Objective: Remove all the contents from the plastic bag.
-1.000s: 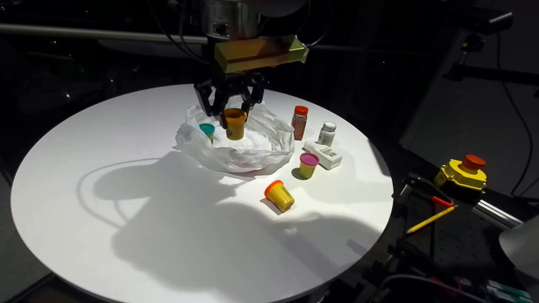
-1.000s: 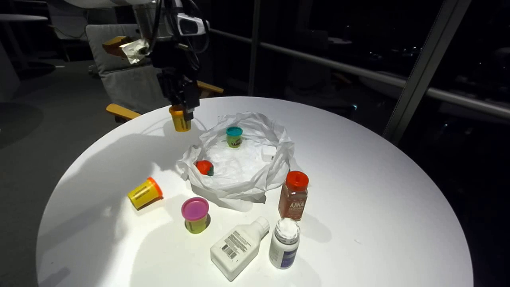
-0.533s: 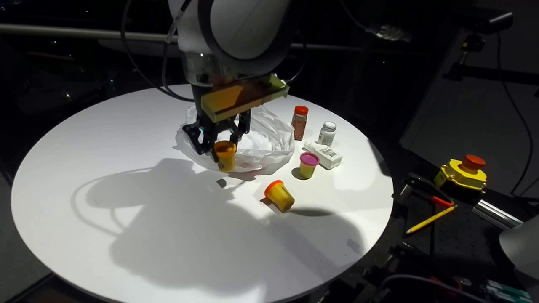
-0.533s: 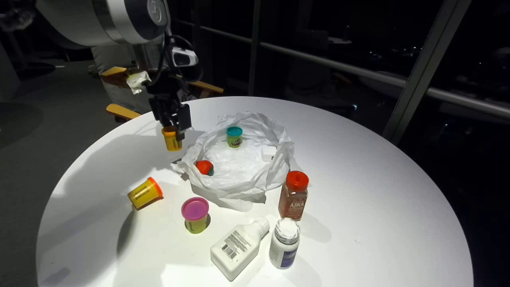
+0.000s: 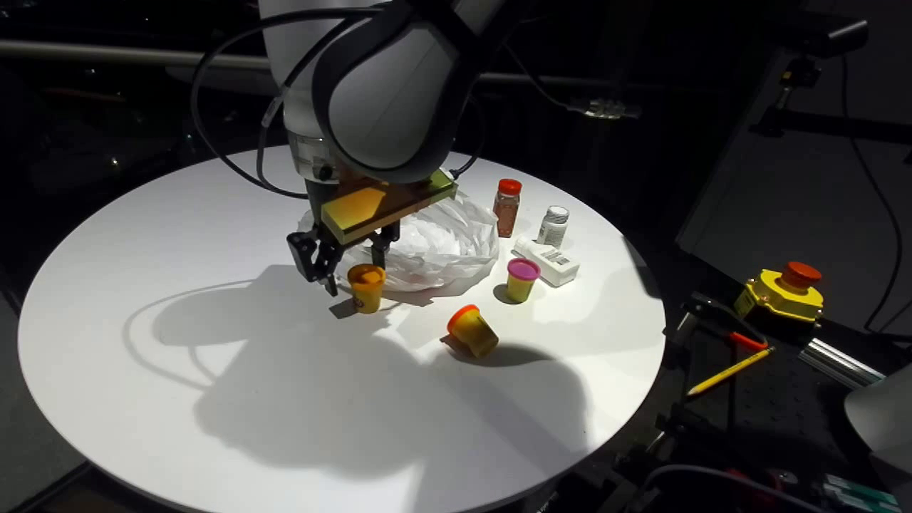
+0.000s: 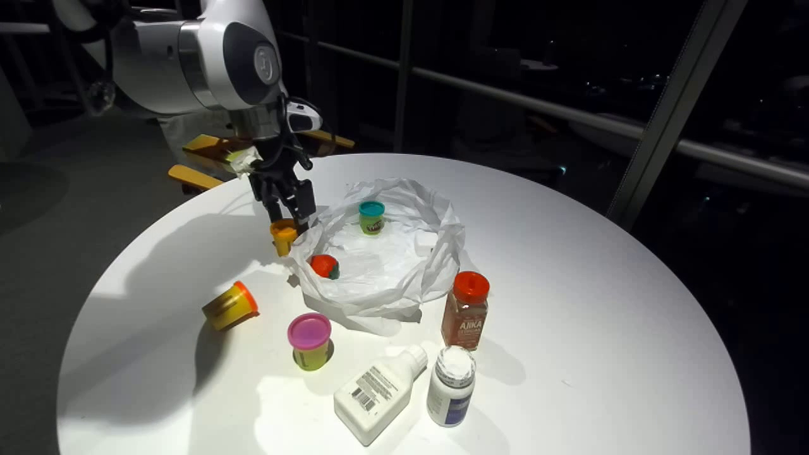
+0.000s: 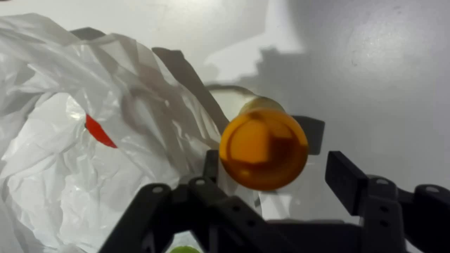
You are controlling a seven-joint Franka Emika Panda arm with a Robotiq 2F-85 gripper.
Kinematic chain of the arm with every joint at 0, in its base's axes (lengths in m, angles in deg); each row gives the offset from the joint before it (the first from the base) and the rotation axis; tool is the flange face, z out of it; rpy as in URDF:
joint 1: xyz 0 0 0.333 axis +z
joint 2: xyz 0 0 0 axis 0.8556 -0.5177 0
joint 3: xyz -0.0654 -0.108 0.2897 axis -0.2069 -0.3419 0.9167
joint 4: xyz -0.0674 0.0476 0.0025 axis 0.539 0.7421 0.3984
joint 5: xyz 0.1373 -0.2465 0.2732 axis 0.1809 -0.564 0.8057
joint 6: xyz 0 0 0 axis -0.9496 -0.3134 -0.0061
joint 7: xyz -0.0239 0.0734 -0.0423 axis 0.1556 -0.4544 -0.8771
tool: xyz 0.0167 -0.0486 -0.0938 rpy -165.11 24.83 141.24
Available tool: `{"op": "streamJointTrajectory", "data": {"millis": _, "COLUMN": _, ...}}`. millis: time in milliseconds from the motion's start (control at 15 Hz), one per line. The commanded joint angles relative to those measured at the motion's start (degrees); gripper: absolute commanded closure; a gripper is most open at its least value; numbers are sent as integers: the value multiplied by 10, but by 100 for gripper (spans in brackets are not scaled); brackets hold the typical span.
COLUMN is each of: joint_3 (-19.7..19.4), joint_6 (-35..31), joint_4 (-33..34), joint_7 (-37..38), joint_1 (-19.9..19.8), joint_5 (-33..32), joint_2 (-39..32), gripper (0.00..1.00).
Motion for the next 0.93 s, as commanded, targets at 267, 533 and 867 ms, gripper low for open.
{"op": "streamJointTrajectory", "data": {"millis": 267, "joint_3": -74, "joint_6": -67, "joint_4": -66, "joint_7": 83, "joint_1": 59, "joint_5": -40, "joint_2": 87, "gripper": 0}}
{"op": "streamJointTrajectory", "data": {"millis": 533, "joint_3": -97, "joint_6": -52, "joint_4": -42, "joint_7": 121, "joint_1": 36, "joint_5": -34, "joint_2": 75, "gripper": 0}}
{"op": "streamJointTrajectory", "data": {"millis": 867, "joint_3": -95, "joint_6": -13, "joint_4": 14, "joint_7": 118, "joint_1": -26, "joint_5": -7, "joint_2": 18, "gripper": 0}}
